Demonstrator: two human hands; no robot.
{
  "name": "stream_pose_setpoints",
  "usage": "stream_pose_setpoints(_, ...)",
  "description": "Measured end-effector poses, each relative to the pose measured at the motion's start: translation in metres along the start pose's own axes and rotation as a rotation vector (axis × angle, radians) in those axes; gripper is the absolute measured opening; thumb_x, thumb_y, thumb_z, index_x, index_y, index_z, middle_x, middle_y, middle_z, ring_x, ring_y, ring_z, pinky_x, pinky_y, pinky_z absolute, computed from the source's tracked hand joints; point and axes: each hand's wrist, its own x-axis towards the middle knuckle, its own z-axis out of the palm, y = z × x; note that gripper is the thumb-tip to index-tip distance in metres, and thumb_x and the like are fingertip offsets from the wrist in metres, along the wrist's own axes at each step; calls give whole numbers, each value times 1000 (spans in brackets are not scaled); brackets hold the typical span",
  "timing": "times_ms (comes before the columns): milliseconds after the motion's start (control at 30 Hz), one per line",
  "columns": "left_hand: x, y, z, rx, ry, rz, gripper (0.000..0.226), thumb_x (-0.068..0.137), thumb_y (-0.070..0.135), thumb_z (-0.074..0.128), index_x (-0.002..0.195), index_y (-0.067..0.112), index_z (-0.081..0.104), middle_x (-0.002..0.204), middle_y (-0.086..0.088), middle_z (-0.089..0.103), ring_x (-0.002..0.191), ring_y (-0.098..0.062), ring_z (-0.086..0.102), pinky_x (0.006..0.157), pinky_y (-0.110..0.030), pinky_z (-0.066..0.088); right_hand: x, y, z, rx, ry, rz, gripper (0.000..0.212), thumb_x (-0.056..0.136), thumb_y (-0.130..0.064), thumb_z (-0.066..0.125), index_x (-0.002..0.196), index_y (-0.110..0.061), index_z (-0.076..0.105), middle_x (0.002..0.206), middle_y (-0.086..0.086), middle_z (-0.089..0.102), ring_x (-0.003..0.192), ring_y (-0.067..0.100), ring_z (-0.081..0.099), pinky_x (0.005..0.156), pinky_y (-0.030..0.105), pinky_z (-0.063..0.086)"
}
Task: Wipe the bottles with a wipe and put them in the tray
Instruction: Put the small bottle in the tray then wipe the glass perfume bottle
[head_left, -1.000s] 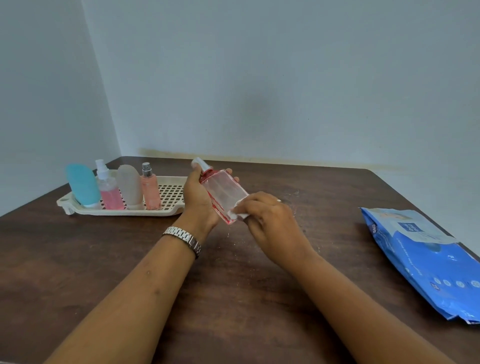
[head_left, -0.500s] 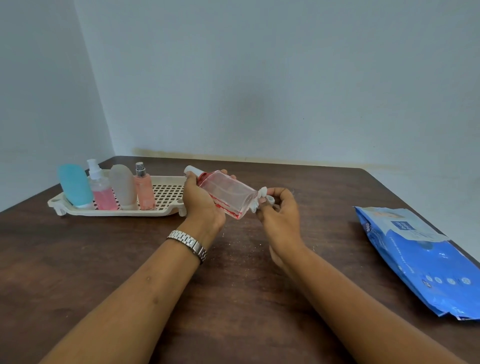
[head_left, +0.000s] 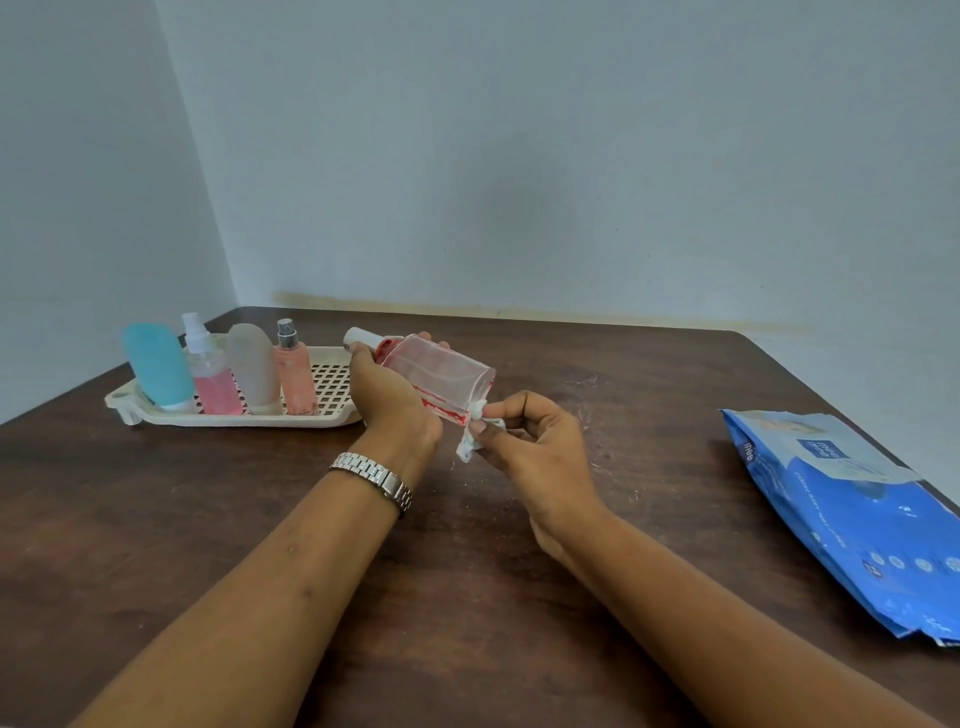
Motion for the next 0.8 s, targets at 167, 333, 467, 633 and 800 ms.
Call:
stream_pose_setpoints(167,-2,1,0,-29,-47,-37,55,96,50,39,133,9,47,92,-13,71,80,-30,71,81,-43,57,1,-5,-2,-58,-28,-86,19,78,6,67,72,-11,64,79,8,68,75,18,64,67,25,55)
stream_pose_setpoints(333,-25,0,6,-4,-199,-164,55,99,49,33,115,3,59,85,-12,70,80,-30,67,80,-42,54,13,-17,-20,-33,134,-119,13,82,7,62,79,-6,61,79,6,65,76,19,64,69,28,58)
stream_pose_setpoints(467,-32,-4,7,0,-269,-196,54,99,50,35,111,4,61,87,-13,70,82,-31,67,84,-44,54,19,-20,-27,48,222,-88,12,85,4,60,87,-8,63,82,1,65,78,14,64,72,26,58)
stream_pose_setpoints(633,-26,-3,6,-8,-239,-86,61,97,54,34,119,3,58,88,-13,69,83,-30,67,86,-43,54,10,-14,-14,92,168,-103,9,86,3,58,92,-3,62,85,1,65,79,12,64,72,24,57)
stream_pose_setpoints(800,-9,3,0,-6,-180,-13,67,95,59,32,118,2,60,103,-18,63,88,-31,64,90,-44,51,-5,-3,1,-38,-37,-188,10,84,6,61,85,-3,66,87,0,72,72,11,65,68,21,54)
